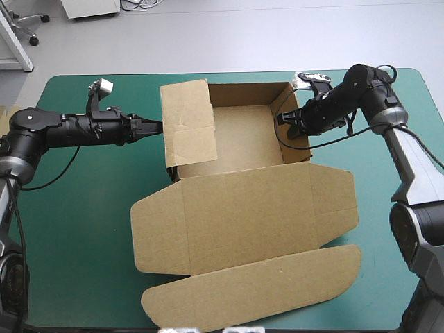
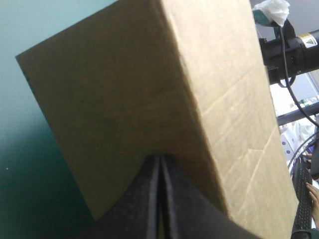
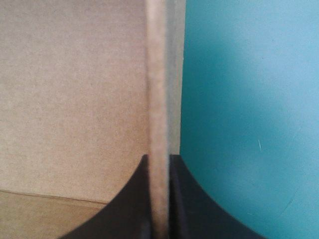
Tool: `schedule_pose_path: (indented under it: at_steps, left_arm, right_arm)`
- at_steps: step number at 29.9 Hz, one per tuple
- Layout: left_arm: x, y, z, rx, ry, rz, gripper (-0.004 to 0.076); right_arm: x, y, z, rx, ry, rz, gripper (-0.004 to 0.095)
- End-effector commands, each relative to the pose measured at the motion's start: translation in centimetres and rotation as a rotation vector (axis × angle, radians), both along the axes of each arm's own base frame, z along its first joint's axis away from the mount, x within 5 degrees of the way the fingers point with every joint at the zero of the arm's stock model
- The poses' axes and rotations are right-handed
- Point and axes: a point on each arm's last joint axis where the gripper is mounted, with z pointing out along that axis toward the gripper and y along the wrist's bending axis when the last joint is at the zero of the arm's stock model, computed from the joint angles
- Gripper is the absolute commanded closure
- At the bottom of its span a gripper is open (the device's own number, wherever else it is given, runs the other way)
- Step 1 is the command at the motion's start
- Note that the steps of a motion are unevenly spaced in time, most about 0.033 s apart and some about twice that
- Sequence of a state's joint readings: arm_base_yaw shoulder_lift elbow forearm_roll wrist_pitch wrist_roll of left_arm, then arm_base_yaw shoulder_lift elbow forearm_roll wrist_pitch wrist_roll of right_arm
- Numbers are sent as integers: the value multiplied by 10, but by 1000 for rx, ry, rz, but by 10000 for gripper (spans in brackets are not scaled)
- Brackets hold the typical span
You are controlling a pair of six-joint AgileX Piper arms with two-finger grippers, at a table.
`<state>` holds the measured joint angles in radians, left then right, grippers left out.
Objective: Fold the box
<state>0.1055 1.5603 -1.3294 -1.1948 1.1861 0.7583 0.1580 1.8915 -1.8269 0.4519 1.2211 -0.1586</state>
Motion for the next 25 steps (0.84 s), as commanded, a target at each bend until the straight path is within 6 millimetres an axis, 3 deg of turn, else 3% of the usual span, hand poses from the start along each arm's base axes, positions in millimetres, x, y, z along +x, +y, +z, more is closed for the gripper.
schedule_pose_path:
  at_steps: [1,7,10,17,20,25]
  left_arm:
    - [-9,-5,28,-81,-72,-7,738]
    - [-14,-8,32,-121,-83,-59,716]
    - [-15,-8,32,-125,-80,-69,625]
    - [-16,-9,33,-162,-15,-60,275]
    - [-16,-9,32,-176,26,-46,209]
    - [-16,-9,25,-91,53,-42,200]
  right_arm:
    - [-13,10,33,56,-95,17,922]
    - [-15,18,31,-5,-109,30,922]
    - [-15,20,31,-5,-109,33,922]
    - [-15,20,31,-4,-110,32,922]
    - [-14,20,31,-3,-117,29,922]
    - [-14,20,31,-2,-119,28,922]
